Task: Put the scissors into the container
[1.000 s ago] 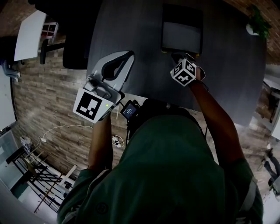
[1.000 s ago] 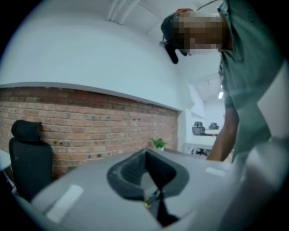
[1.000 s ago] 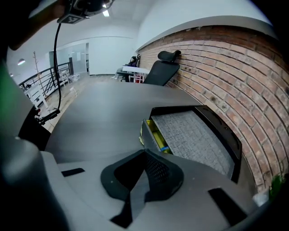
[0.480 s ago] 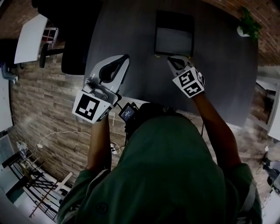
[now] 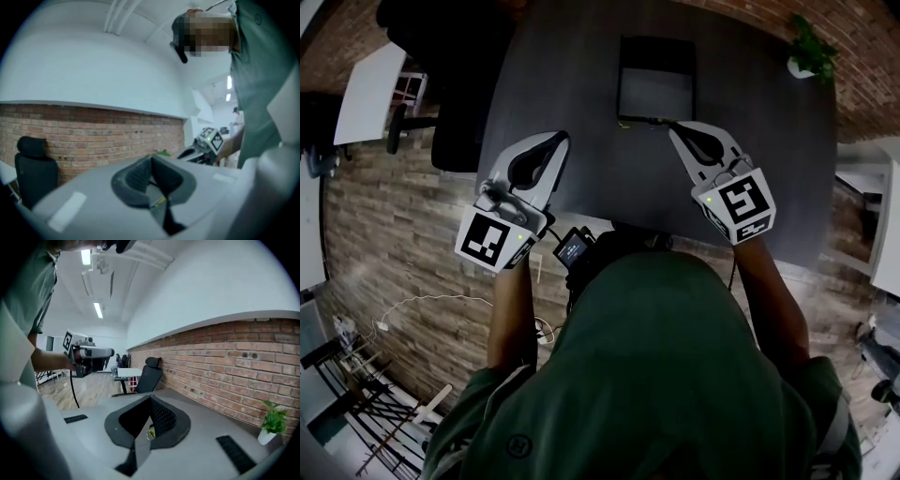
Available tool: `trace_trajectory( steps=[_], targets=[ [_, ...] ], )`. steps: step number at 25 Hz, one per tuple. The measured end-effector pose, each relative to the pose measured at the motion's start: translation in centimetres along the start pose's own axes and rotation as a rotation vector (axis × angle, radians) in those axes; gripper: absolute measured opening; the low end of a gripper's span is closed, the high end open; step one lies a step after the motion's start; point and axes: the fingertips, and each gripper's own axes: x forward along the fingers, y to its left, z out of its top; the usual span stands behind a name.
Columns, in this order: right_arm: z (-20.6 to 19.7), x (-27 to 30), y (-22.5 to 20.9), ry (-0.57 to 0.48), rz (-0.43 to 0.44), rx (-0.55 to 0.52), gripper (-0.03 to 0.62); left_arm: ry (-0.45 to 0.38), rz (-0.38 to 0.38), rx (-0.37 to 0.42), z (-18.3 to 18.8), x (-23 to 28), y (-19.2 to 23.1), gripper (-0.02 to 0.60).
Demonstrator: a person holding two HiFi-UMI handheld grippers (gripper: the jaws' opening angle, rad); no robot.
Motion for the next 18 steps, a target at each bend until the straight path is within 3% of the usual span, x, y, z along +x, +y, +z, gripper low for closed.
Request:
trace_trajectory(
  steps=[6,18],
  targets=[
    [4.1,-5.1,0.2,-0.087,-0.015,0.036,0.005,-0.017,-0.002,0.014,1.1,-0.8,-1.7,0.000],
    [7.8,-12.5,1.7,-0.187,-0.024,0.034,0.005,-0.035,0.000,0.041,2.1,-1.9,-5.6,0.000]
  ],
)
